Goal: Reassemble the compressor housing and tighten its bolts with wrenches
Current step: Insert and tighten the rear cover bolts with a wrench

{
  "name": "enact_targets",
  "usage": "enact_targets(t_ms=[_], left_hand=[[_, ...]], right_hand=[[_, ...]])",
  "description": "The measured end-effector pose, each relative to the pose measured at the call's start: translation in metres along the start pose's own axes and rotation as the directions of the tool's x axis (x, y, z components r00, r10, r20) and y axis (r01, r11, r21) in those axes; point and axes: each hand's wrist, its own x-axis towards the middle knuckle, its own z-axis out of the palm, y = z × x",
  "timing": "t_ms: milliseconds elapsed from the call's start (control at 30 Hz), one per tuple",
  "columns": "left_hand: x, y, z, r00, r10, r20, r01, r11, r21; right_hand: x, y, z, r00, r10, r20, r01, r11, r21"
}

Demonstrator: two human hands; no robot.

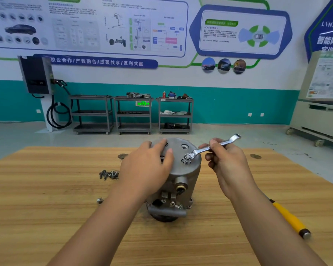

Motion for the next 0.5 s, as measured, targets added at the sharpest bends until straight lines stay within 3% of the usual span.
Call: enact_targets(t_ms=[200,333,500], left_hand=[[-0.008,-0.006,-0.003,0.988,0.048,0.146,-0.06,0.995,0.079],[-0.01,-0.009,-0.01,0.968,0.069,0.243,-0.081,0.996,0.04],[-0.006,-0.012,-0.01,0.971,0.083,0.222,-0.074,0.996,-0.048]], right_hand=[[0.008,-0.009,0.016,0.997,-0.048,-0.058,0.035,0.976,-0.213],[0.014,-0.02,0.032,0.993,-0.013,0.116,0.054,0.933,-0.357],[0.008,-0.028,0.049,0.935,-0.062,0.349,0.225,0.865,-0.448]])
